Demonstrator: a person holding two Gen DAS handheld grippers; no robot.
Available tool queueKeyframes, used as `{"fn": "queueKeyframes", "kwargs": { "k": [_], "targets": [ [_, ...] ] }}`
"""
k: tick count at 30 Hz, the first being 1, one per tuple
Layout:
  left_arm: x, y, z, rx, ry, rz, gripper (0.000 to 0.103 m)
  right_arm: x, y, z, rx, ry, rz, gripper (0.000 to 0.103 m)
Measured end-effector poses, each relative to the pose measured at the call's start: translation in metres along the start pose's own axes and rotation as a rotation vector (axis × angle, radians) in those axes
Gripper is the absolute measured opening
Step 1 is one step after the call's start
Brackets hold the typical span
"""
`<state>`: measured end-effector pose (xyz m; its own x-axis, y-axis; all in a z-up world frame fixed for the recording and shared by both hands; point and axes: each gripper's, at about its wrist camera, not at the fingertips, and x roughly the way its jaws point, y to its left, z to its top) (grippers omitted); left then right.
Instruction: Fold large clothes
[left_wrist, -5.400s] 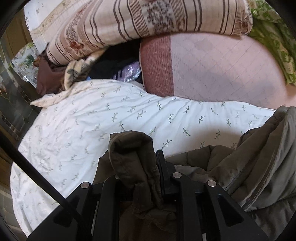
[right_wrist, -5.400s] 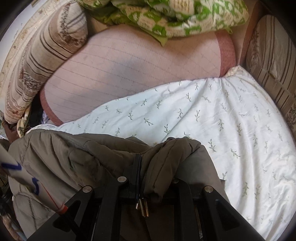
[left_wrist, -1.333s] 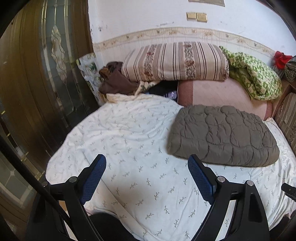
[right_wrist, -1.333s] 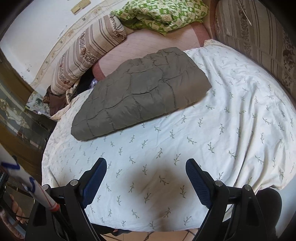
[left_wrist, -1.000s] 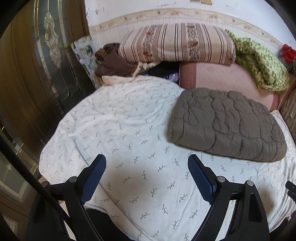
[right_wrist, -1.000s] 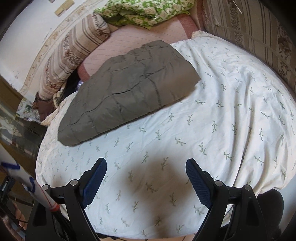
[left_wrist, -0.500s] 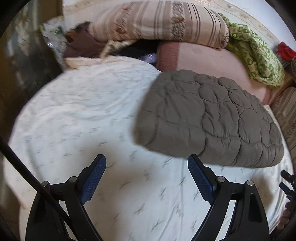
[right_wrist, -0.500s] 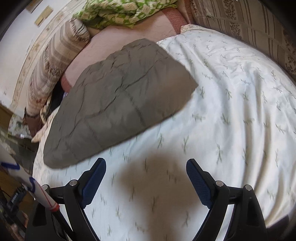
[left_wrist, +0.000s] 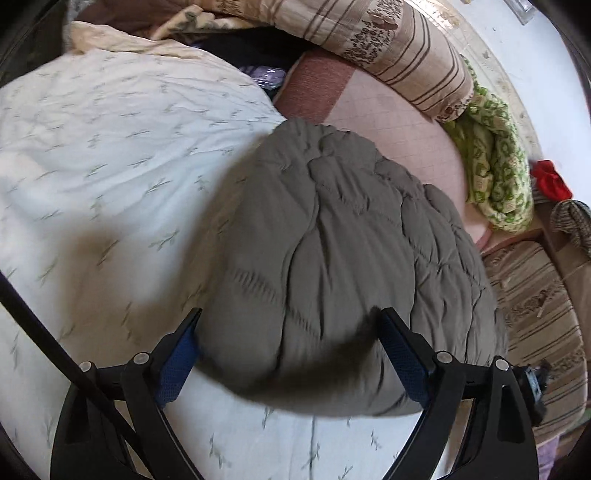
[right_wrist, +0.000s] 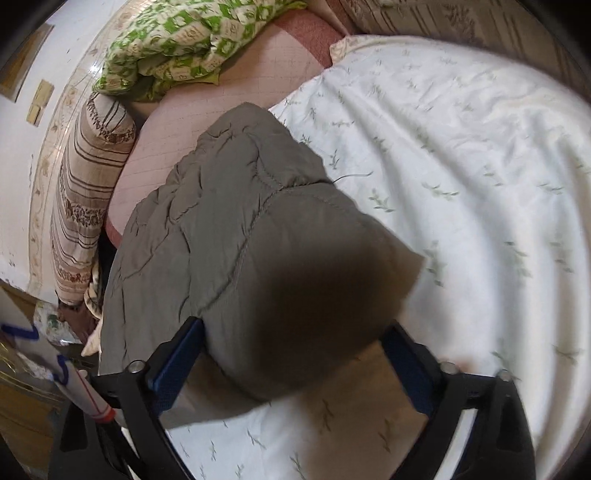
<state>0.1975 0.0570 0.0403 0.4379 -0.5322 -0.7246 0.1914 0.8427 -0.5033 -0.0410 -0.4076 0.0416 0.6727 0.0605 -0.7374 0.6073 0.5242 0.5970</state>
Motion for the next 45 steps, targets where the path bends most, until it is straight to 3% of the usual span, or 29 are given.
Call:
{"fn": "queueKeyframes", "kwargs": {
  "k": [6, 10, 12, 14, 15, 16, 18, 21, 26, 30, 32, 36, 41, 45],
  "targets": [
    [0.034, 0.01, 0.014, -0.06, 0.073, -0.114, 0.099, 0.027, -0.004, 0.007, 0.049, 0.003, 0.047, 0.103],
    [0.046, -0.002, 0.016, -0.08, 0.085, -0.035, 0.099, 0.043, -0.007, 0.013, 0.102, 0.014, 0.078, 0.103],
    [0.041, -0.005, 0.015, -0.099, 0.099, -0.026, 0.077, 0.047, -0.003, 0.017, 0.11, 0.019, 0.061, 0.102],
    [0.028, -0.01, 0.016, -0.089, 0.094, -0.022, 0.061, 0.046, 0.0, 0.02, 0.121, 0.034, 0.059, 0.087],
    [0.022, -0.013, 0.016, -0.078, 0.091, -0.021, 0.054, 0.042, 0.001, 0.021, 0.115, 0.038, 0.066, 0.075],
    [0.017, -0.014, 0.015, -0.072, 0.09, -0.018, 0.053, 0.037, 0.003, 0.021, 0.103, 0.038, 0.072, 0.065],
    [0.004, -0.018, 0.011, -0.054, 0.088, -0.001, 0.05, 0.026, 0.012, 0.02, 0.061, 0.027, 0.076, 0.055],
    [-0.011, -0.023, 0.0, -0.029, 0.093, 0.019, 0.05, 0.011, 0.016, 0.014, 0.026, 0.02, 0.076, 0.051],
    [-0.028, -0.015, -0.027, -0.011, 0.11, 0.022, 0.052, -0.006, -0.002, -0.005, 0.038, 0.042, 0.099, 0.051],
    [-0.026, -0.002, -0.035, -0.03, 0.138, 0.035, 0.065, -0.022, -0.02, -0.032, 0.042, 0.035, 0.113, 0.052],
    [-0.028, 0.002, -0.034, -0.061, 0.163, 0.044, 0.066, -0.024, -0.028, -0.04, 0.048, 0.032, 0.123, 0.054],
    [-0.051, -0.008, -0.039, -0.028, 0.149, 0.073, 0.066, -0.024, -0.033, -0.042, 0.056, 0.028, 0.097, 0.075],
    [-0.07, -0.002, -0.055, -0.035, 0.152, 0.057, 0.068, -0.046, -0.034, -0.043, 0.036, -0.011, 0.044, 0.083],
    [-0.058, -0.004, -0.049, -0.003, 0.141, 0.121, 0.069, -0.064, -0.043, -0.049, 0.005, -0.031, 0.011, 0.084]
  ]
}}
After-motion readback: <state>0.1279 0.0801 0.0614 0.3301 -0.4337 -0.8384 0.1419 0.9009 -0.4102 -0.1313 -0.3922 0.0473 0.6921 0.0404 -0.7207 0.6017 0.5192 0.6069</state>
